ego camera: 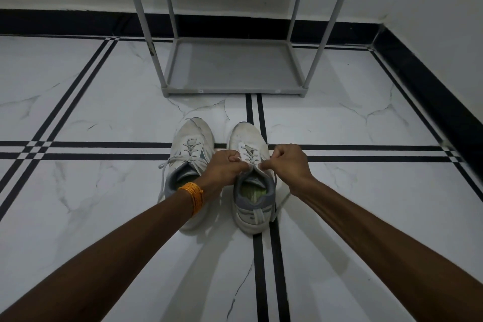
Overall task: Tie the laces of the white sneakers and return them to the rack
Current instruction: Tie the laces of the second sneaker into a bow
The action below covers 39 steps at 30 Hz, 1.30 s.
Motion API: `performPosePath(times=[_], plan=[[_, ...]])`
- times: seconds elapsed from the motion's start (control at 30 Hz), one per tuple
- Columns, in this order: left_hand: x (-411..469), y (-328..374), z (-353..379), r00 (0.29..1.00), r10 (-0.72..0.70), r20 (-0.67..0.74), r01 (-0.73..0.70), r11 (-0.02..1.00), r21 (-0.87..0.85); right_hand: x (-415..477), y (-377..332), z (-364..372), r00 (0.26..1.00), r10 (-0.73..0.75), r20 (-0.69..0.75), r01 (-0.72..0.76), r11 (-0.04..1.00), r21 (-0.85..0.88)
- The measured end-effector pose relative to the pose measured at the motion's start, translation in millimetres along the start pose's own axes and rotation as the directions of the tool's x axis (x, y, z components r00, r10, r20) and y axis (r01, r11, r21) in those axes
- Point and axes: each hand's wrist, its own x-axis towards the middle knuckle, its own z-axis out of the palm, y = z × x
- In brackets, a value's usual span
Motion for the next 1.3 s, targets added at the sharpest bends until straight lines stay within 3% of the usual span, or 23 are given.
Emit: performPosePath(times=[0.17, 0.27, 0.37, 0.47, 0.53, 0.63, 0.77, 0.87, 0.97, 1.0, 1.03, 1.13, 1.17, 1.23, 1.3], plan=[[-1, 1, 2, 0.999, -0.010, -0.042, 0.010, 1.000, -0.003, 2, 3, 0, 0.996, -0.085, -0.022, 0.082, 0.993, -0.087], [-9, 12, -1, 0.992, 0.098, -0.081, -0.073, 0.960, 0.270, 2, 2, -6, 0.988, -0.147, 0.040, 0.151, 0.975, -0.163], [-18, 39, -19, 0.954, 0.295, -0.055, -0.201, 0.762, 0.616, 4, -8, -25, 0.977, -0.122, 0.177, 0.171, 0.940, -0.297], [-21, 73, -39, 0.904, 0.425, -0.040, -0.258, 0.618, 0.743, 4, -28, -51, 0.965, -0.059, 0.257, 0.175, 0.873, -0.456], [-22, 88, -43, 0.844, 0.536, 0.001, -0.319, 0.501, 0.805, 3, -46, -66, 0.963, -0.077, 0.258, 0.193, 0.865, -0.462], [-26, 96, -36, 0.752, 0.629, 0.197, -0.513, 0.370, 0.774, 1, -71, -77, 0.949, -0.218, 0.228, 0.292, 0.881, -0.373], [-35, 93, -16, 0.628, 0.600, 0.495, -0.747, 0.286, 0.601, -2, -87, -72, 0.882, -0.403, 0.243, 0.461, 0.845, -0.271], [-29, 87, -10, 0.588, 0.578, 0.565, -0.718, 0.051, 0.694, -3, -88, -66, 0.843, -0.471, 0.259, 0.529, 0.813, -0.243], [-20, 95, -16, 0.697, 0.532, 0.480, -0.528, -0.072, 0.846, -1, -82, -65, 0.841, -0.513, 0.173, 0.541, 0.808, -0.234], [-19, 100, -18, 0.728, 0.524, 0.443, -0.493, -0.050, 0.869, 0, -80, -66, 0.842, -0.525, 0.126, 0.539, 0.806, -0.244], [-18, 105, -20, 0.762, 0.518, 0.388, -0.482, 0.054, 0.874, 0, -77, -68, 0.842, -0.533, 0.087, 0.535, 0.803, -0.263], [-15, 117, -19, 0.882, 0.408, 0.235, -0.455, 0.608, 0.651, -4, -71, -67, 0.876, -0.472, 0.094, 0.477, 0.826, -0.299], [-15, 119, -18, 0.911, 0.354, 0.211, -0.410, 0.726, 0.552, -7, -70, -64, 0.889, -0.433, 0.146, 0.457, 0.844, -0.281], [-17, 122, -17, 0.950, 0.248, 0.188, -0.305, 0.866, 0.397, -13, -68, -56, 0.894, -0.383, 0.232, 0.432, 0.873, -0.224], [-18, 123, -19, 0.969, 0.165, 0.183, -0.212, 0.937, 0.279, -13, -67, -53, 0.896, -0.399, 0.196, 0.427, 0.895, -0.132]])
